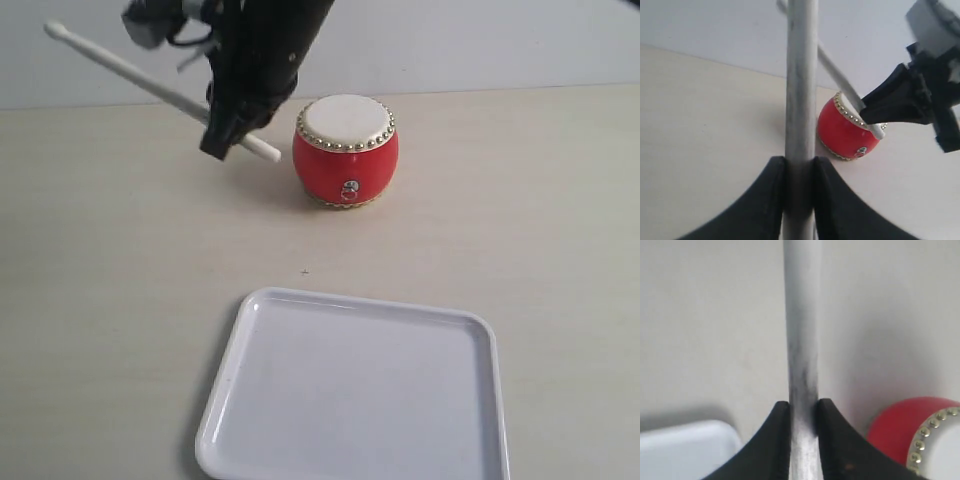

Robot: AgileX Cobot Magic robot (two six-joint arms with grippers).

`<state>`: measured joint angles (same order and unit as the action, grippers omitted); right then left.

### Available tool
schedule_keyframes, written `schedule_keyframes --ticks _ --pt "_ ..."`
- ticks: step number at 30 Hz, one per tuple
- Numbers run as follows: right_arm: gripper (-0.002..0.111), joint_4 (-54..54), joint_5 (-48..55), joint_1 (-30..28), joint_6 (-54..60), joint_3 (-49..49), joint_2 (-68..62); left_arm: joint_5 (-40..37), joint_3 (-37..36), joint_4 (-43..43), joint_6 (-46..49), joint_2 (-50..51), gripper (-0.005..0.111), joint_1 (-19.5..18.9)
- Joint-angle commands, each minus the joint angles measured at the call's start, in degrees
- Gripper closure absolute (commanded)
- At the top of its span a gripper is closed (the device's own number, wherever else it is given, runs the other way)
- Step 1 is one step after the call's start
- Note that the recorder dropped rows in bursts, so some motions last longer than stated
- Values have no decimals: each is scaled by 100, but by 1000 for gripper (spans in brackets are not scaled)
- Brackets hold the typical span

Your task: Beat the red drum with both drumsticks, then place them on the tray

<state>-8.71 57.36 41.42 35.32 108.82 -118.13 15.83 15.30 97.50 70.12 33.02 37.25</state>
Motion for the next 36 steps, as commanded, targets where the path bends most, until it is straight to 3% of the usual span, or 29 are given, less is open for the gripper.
schedule_keyframes --ticks 1,5,9,11,15,17,21,24,26,28,32,36 --pt "108 -550 499 -9 -1044 -1 676 -422 435 245 37 281 107 -14" --pt "108 54 956 -9 -2250 -42 1094 -912 1099 245 105 1168 107 -14" --pt "108 437 1261 -184 -2554 -349 1535 -965 1720 245 827 2348 107 -81" --pt "108 437 1261 -374 -2625 -646 1754 -1132 1961 245 913 2828 107 -241" --pt "108 437 1181 -964 -2707 -1462 2315 -2254 2427 245 896 3538 107 -891" --pt "108 437 1108 -1263 -2707 -1846 2577 -2631 2712 -348 645 3768 107 -1273" --pt "108 596 1140 -1585 -2454 -2244 2869 -3078 3405 -3051 -643 4150 107 -2205" --pt "108 1013 1144 -1625 -2454 -2289 2905 -3814 4101 -5634 -2301 4531 107 -2908" --pt "108 1231 1107 -1625 -2454 -2289 2890 -4685 4712 -7395 -3883 4887 107 -3293" --pt "108 1242 1044 -1648 -2454 -2289 2852 -5582 5328 -8464 -5053 5300 107 -3442" --pt "108 905 1107 -2082 -2441 -2289 2505 -7475 6235 -8651 -5243 5975 107 -3364" --pt "108 -84 1261 -2712 -2002 -2289 1976 -7905 6462 -8651 -5243 6123 107 -2959"
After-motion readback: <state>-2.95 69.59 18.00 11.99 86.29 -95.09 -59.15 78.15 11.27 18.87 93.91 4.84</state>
